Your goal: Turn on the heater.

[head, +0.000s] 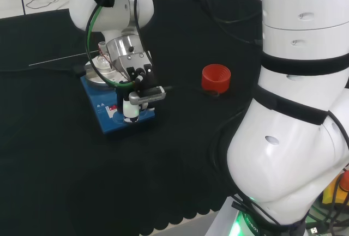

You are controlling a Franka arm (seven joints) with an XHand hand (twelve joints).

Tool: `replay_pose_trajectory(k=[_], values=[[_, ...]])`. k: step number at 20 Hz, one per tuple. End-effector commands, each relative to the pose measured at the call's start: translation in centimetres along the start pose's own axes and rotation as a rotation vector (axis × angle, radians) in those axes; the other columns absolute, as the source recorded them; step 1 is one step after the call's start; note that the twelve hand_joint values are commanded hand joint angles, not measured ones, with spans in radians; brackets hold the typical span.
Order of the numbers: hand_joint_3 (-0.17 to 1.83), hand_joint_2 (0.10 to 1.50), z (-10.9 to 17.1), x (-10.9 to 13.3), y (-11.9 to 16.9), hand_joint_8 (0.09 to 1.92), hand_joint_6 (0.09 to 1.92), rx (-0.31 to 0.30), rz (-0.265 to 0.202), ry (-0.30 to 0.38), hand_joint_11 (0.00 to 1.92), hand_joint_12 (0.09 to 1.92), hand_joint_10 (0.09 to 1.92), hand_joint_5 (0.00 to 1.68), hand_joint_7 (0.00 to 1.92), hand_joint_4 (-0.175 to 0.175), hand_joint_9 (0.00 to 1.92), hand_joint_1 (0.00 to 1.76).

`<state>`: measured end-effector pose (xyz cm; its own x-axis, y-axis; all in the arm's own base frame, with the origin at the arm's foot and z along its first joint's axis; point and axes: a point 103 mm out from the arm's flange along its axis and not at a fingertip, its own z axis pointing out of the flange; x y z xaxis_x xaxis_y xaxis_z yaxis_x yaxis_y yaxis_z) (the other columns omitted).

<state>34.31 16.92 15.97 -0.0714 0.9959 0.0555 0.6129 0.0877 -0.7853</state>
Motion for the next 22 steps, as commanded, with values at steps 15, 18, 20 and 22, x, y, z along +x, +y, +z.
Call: replay_pose_trajectory(k=[15, 18, 20, 22], values=[[1.06, 0.68, 0.5, 1.4, 0.4, 1.48, 0.13, 0.013, -0.006, -0.006, 1.39, 1.45, 1.54, 0.35, 1.69, -0.047, 1.74, 1.46], [1.06, 0.68, -0.8, 2.0, -0.4, 1.48, 0.13, -0.014, -0.022, -0.012, 1.39, 1.45, 1.54, 0.36, 1.69, -0.047, 1.74, 1.46], [1.06, 0.68, -1.9, 2.4, -1.1, 1.48, 0.13, -0.035, -0.03, -0.019, 1.39, 1.45, 1.54, 0.36, 1.69, -0.047, 1.74, 1.46], [1.06, 0.68, -3.0, 2.8, -1.8, 1.48, 0.13, -0.056, -0.035, -0.028, 1.39, 1.45, 1.54, 0.36, 1.69, -0.047, 1.74, 1.46]])
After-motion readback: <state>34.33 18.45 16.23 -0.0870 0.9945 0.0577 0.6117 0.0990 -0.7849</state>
